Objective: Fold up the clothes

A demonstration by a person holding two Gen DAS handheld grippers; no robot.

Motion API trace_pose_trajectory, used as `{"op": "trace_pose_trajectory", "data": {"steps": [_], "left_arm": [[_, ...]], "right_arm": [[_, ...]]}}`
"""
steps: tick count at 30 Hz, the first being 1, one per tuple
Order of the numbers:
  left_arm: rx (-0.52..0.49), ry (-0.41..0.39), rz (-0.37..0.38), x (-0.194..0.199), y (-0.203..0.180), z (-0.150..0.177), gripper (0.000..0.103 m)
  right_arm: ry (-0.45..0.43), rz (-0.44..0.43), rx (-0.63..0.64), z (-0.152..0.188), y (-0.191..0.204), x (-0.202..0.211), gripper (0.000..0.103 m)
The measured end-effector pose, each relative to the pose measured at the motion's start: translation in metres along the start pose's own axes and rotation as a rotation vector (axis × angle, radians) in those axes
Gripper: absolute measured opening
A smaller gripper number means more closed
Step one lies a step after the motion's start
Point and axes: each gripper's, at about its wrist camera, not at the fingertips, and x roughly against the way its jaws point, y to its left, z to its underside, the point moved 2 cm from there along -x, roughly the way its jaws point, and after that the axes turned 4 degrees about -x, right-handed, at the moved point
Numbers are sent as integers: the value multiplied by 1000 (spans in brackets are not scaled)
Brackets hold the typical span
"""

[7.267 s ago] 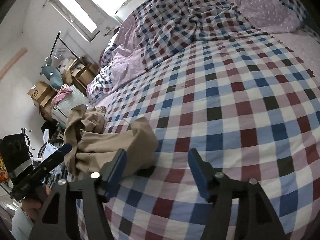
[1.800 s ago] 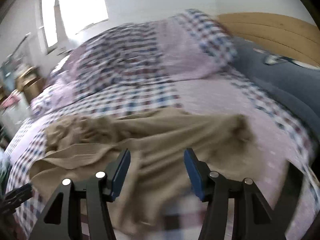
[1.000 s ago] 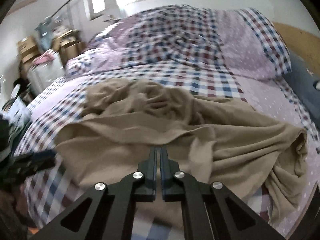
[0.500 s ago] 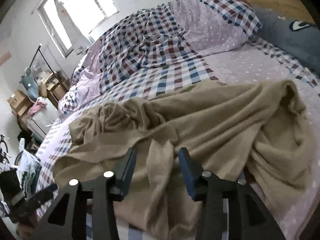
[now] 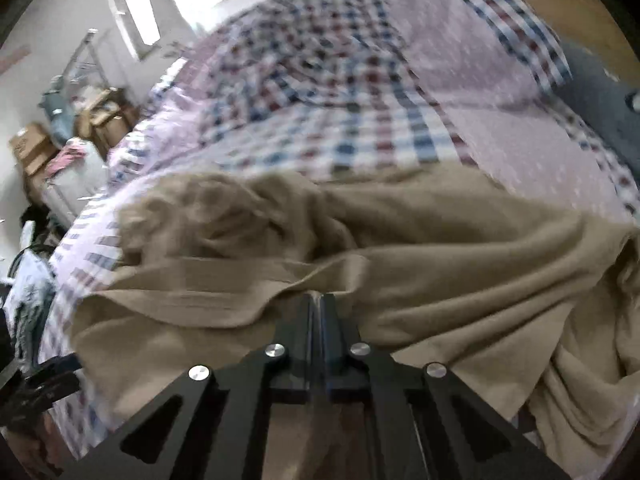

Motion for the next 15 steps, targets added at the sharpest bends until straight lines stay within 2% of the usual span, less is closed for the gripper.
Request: {"op": "trace_pose_trajectory", "data": {"steps": [5, 8, 10, 15], "left_arm": [[17, -8, 33, 4, -2, -2, 64], [28, -17, 88, 8, -5, -2, 64], [52, -15, 153, 11, -8, -2, 64], [92, 1, 288, 17, -18, 1, 64]], "right_arm": [[-30, -65, 112, 23, 42, 41, 2], [-24, -77, 223, 48, 73, 62, 2], [-13, -66, 305, 68, 94, 70, 2], [108, -70, 527, 146, 142, 88, 2]]}}
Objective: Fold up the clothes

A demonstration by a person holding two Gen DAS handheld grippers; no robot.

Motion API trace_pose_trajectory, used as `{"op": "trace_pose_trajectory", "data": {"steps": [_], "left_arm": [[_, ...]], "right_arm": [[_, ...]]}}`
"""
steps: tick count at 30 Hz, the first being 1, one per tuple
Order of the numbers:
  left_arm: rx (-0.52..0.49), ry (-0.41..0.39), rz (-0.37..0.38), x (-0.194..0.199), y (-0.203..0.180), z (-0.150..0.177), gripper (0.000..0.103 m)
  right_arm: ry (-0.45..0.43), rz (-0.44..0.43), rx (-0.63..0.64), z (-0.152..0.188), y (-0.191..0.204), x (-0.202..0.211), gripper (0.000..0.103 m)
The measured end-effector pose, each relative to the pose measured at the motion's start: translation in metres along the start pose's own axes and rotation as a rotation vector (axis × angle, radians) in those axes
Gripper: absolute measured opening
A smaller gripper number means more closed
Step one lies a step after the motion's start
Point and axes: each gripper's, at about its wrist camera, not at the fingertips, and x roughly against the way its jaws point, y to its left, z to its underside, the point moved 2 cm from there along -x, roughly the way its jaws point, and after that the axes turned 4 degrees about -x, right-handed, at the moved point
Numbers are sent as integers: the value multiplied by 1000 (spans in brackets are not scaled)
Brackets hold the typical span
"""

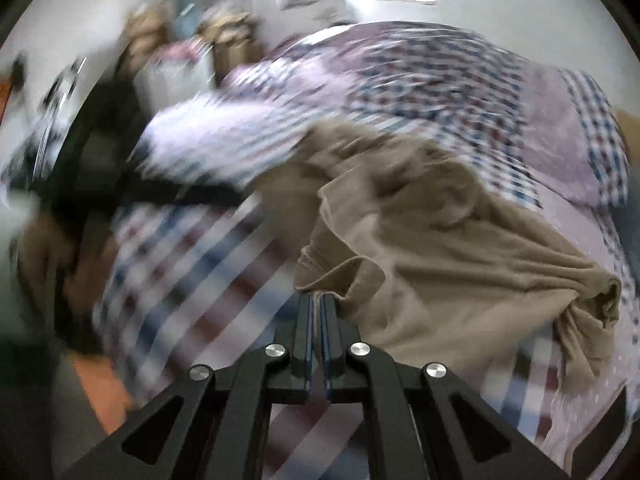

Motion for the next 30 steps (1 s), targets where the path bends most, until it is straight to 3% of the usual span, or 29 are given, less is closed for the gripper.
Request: {"op": "trace_pose_trajectory", "data": {"steps": [4, 10, 16, 20, 23, 27, 30], "left_arm": [[-6, 23, 8, 0, -5, 5, 64], [-5, 92, 29, -7, -5, 18, 64], [12, 259, 107, -27, -15, 48, 61], [15, 357, 184, -37, -30, 67, 35], [42, 380, 232, -40, -37, 75, 19], [52, 409, 359, -37, -52, 82, 13], [63, 415, 377, -34, -59, 87, 15]], "right_arm": [[55, -20, 42, 25, 29, 2, 3], [26, -71, -42, 38, 38, 23, 5], [23, -22, -219, 41, 16, 26, 27], [6, -60, -361, 51, 2, 35, 31], [1, -62, -442, 58, -1, 39, 40], [5, -74, -519, 68, 0, 42, 41], [-2, -142, -657, 79, -13, 41, 43]]}}
